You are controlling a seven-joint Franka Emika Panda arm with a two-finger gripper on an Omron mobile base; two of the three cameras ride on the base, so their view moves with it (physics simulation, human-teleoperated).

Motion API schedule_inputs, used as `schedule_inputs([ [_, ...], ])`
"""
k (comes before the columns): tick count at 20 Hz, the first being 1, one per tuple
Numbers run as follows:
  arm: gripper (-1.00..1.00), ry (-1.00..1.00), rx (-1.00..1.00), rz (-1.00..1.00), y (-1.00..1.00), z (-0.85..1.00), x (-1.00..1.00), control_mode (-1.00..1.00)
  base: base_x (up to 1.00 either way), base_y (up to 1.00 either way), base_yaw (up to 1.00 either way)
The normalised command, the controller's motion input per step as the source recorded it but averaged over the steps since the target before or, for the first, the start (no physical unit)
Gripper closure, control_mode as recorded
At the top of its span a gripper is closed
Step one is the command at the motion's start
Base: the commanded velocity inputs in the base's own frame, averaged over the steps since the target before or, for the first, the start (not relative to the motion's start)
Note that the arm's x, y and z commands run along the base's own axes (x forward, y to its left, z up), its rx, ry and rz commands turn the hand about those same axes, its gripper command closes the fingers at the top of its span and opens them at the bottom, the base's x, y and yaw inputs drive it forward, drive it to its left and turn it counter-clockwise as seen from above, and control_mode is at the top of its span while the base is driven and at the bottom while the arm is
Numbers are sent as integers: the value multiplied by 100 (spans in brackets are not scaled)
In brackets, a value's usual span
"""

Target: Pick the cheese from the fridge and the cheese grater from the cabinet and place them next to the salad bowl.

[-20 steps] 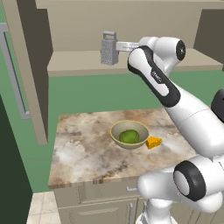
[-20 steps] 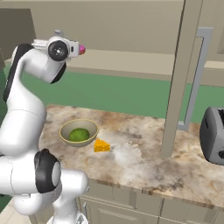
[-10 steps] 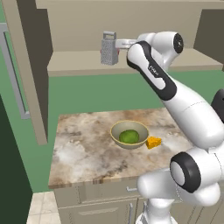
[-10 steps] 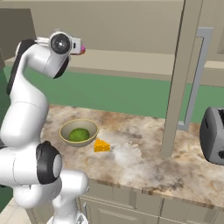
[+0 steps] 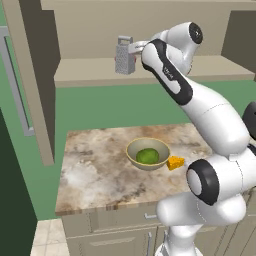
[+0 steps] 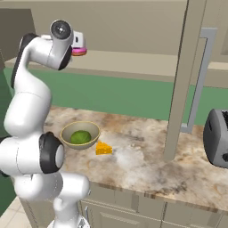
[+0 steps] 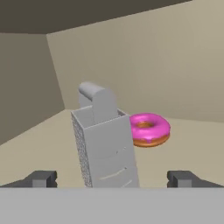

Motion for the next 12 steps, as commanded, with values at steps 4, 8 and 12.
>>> schedule_inputs([
  [4, -100, 6, -3, 0, 0, 4, 28, -100, 0, 0, 0],
  [8, -100, 4, 0, 2, 10, 1, 26, -100, 0, 0, 0],
  [12, -100, 0, 0, 2, 6, -2, 11, -100, 0, 0, 0],
])
